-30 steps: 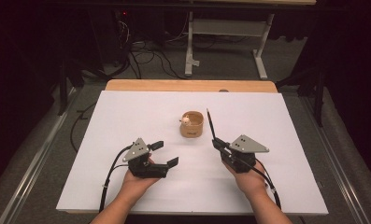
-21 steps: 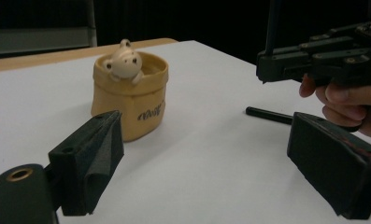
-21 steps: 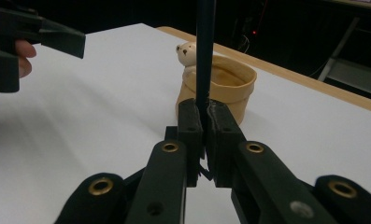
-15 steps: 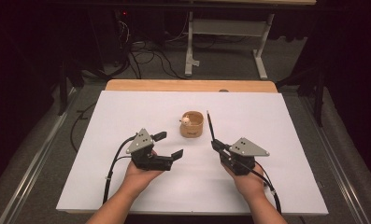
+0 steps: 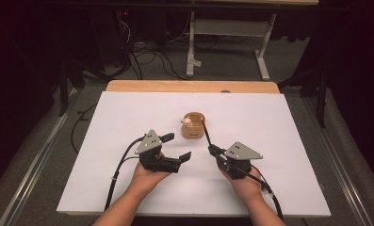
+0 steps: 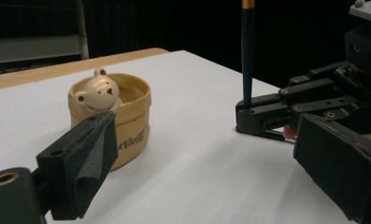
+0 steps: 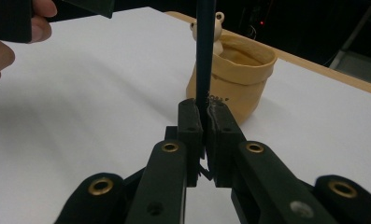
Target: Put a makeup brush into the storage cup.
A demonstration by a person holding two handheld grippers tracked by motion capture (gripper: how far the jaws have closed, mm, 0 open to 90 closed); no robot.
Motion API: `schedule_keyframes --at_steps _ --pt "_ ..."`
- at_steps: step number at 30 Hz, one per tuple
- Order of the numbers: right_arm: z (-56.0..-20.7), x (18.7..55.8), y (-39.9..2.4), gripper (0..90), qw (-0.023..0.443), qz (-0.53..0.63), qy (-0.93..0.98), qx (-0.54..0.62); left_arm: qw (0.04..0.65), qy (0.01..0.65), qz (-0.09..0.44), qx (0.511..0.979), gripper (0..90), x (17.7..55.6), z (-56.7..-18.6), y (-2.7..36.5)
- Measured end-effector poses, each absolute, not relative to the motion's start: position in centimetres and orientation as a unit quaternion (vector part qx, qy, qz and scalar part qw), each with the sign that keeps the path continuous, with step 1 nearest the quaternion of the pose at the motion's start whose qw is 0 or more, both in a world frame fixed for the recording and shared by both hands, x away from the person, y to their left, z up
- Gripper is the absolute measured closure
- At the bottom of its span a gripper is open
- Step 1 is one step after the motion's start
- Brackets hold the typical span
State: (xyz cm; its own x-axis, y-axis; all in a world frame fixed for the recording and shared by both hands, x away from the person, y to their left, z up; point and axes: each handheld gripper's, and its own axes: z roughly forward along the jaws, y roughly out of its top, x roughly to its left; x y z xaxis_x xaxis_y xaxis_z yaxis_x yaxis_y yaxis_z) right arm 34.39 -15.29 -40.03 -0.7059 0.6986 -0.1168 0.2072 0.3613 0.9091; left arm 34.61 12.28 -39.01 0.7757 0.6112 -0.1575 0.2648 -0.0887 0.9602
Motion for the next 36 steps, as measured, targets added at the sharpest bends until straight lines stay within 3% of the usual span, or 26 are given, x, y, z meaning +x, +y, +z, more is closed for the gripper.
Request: schedule_keyframes --at_steps 36 --pt "-41.0 32.8 -12.4 87.5 0.226 0.481 0.812 0.241 0.629 0.296 0.139 0.705 9.6 33.4 -38.4 12.5"
